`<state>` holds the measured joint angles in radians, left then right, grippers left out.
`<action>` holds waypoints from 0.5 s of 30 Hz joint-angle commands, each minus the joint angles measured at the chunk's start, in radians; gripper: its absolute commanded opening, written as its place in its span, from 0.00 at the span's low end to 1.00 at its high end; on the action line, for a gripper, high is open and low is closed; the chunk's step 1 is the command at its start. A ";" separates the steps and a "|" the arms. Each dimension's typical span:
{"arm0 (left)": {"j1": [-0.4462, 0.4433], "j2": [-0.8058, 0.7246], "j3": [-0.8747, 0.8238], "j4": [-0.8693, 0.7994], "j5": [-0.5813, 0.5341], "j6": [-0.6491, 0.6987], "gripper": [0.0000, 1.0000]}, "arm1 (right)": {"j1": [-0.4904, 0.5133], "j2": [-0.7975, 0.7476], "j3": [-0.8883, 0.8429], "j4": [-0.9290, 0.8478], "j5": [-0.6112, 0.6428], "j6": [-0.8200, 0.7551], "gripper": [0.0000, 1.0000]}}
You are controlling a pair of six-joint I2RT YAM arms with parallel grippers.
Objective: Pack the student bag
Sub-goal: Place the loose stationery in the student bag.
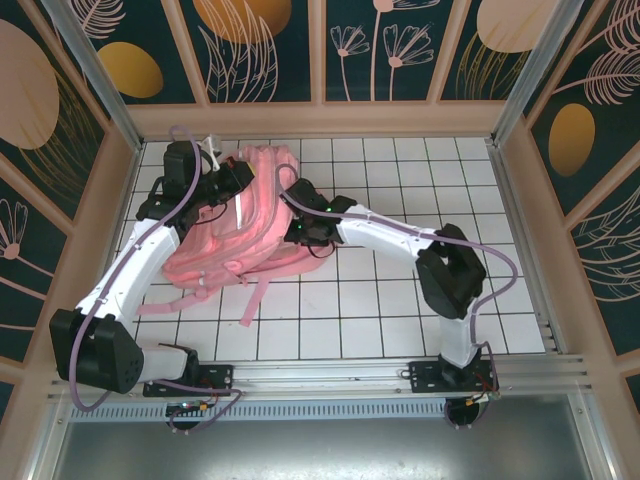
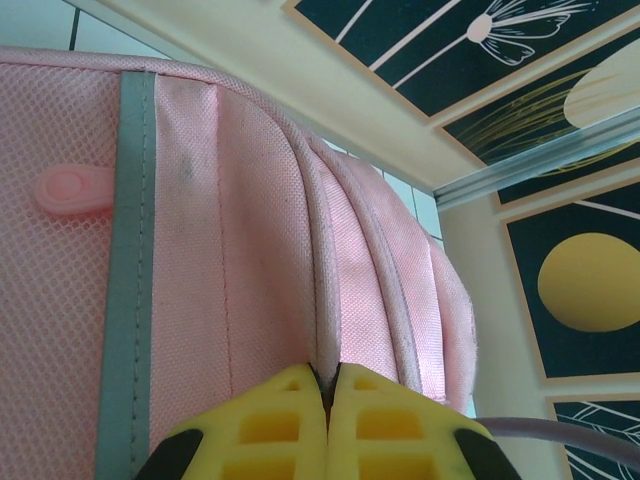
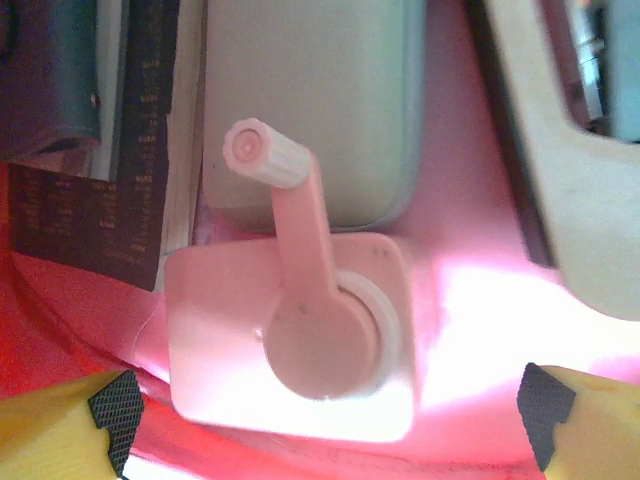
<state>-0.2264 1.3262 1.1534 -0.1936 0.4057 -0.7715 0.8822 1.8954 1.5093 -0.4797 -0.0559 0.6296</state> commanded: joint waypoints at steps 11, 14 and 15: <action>-0.010 -0.042 -0.007 0.124 0.051 0.029 0.00 | -0.219 -0.208 -0.225 0.050 0.022 -0.048 0.78; -0.010 -0.043 -0.007 0.110 0.047 0.032 0.00 | -0.286 -0.166 -0.227 0.069 0.010 -0.087 0.76; -0.010 -0.044 -0.006 0.105 0.044 0.034 0.00 | -0.305 -0.145 -0.215 0.070 -0.007 -0.105 0.74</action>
<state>-0.2302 1.3262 1.1385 -0.1833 0.4194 -0.7639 0.6071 1.7134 1.2926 -0.4465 -0.0307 0.5777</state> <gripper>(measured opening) 0.048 0.749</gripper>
